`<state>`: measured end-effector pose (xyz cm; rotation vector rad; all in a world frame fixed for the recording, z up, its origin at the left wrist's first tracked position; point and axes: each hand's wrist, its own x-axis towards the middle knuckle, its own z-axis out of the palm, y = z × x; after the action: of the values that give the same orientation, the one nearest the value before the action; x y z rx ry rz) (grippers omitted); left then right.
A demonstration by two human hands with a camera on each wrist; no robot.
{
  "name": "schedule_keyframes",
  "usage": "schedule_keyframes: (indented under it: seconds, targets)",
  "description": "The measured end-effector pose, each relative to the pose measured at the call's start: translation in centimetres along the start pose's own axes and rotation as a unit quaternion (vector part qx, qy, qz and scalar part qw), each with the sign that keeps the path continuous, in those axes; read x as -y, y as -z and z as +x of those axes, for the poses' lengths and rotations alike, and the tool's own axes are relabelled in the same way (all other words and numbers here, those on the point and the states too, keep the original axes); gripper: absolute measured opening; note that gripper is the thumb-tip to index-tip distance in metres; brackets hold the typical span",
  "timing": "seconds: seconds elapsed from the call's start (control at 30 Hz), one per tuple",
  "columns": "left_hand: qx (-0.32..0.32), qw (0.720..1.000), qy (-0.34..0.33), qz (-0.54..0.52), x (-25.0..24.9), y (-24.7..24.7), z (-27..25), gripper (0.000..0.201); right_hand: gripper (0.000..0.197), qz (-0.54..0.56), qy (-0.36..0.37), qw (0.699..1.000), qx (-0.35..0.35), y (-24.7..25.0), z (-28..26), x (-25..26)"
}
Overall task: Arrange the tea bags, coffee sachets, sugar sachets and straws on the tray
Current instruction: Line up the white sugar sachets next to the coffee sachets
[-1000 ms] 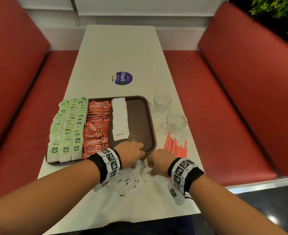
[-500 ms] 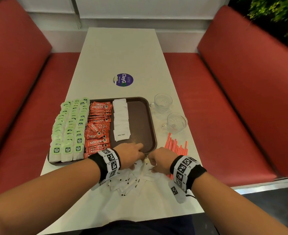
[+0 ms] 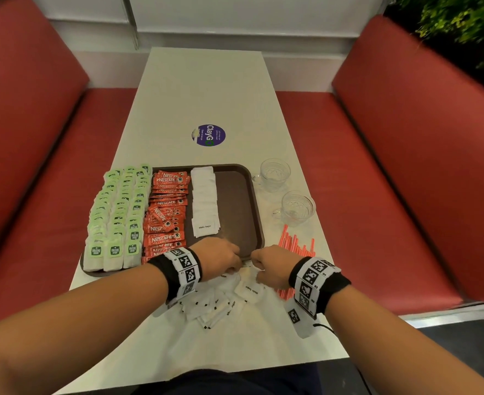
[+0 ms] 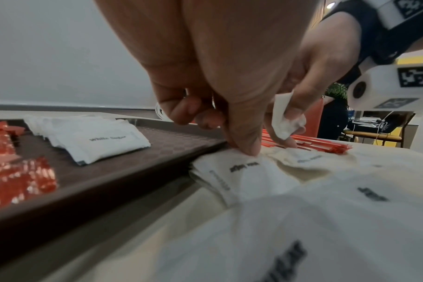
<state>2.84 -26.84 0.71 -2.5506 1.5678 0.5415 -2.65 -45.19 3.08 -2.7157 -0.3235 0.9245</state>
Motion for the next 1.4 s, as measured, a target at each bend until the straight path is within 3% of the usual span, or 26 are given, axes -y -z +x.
schedule_keyframes:
  seconds: [0.07,0.2,0.3,0.4,0.5,0.6,0.67,0.77,0.87,0.97,1.13,1.27,1.4]
  targets:
    - [-0.002,1.000,0.001,-0.002,0.0,0.0,0.1,0.017,0.032,0.009,-0.011,1.000,0.002,0.1,0.1,0.2]
    - [-0.020,0.999,-0.006,-0.045,0.5,-0.1,0.1,0.018,0.020,0.043,-0.010,0.999,0.003,0.2,0.0,0.4]
    - [-0.043,0.995,0.005,-0.085,0.5,0.6,-0.2,0.019,0.032,0.077,0.014,0.997,-0.007,0.1,0.1,0.1]
    - [-0.111,0.980,0.063,-0.154,1.0,1.6,-1.1,0.015,0.043,0.095,0.045,0.993,-0.046,0.0,0.4,0.0]
    - [-0.195,0.952,0.095,-0.215,1.8,2.2,-2.4,0.009,0.027,0.125,0.061,0.984,-0.108,0.2,0.9,0.4]
    - [-0.234,0.932,0.118,-0.251,2.3,2.5,-3.5,0.005,0.011,0.169,0.065,0.964,-0.195,0.8,1.8,0.8]
    - [-0.231,0.928,0.136,-0.260,2.9,2.6,-3.9,0.005,0.013,0.177,0.063,0.955,-0.231,1.2,2.3,0.9]
    - [-0.177,0.947,0.146,-0.225,3.4,2.6,-4.5,0.005,0.008,0.199,0.059,0.945,-0.254,1.8,2.8,1.1]
    - [-0.180,0.951,0.156,-0.196,3.1,2.5,-4.4,0.023,0.004,0.193,0.072,0.954,-0.220,2.1,2.9,1.8]
    - [-0.192,0.945,0.161,-0.212,3.0,2.2,-3.9,0.018,0.004,0.175,0.083,0.959,-0.205,2.0,3.3,2.3]
    - [-0.111,0.938,0.273,-0.185,5.3,0.7,-3.9,0.023,0.025,0.223,0.056,0.952,-0.203,1.9,3.6,2.0]
    - [-0.107,0.914,0.340,-0.194,6.5,-0.4,-3.2,0.020,0.011,0.252,0.046,0.947,-0.194,2.0,3.5,1.8]
    - [-0.105,0.909,0.376,-0.146,7.2,-0.7,-2.2,0.023,0.016,0.248,0.037,0.950,-0.188,1.8,4.0,1.5]
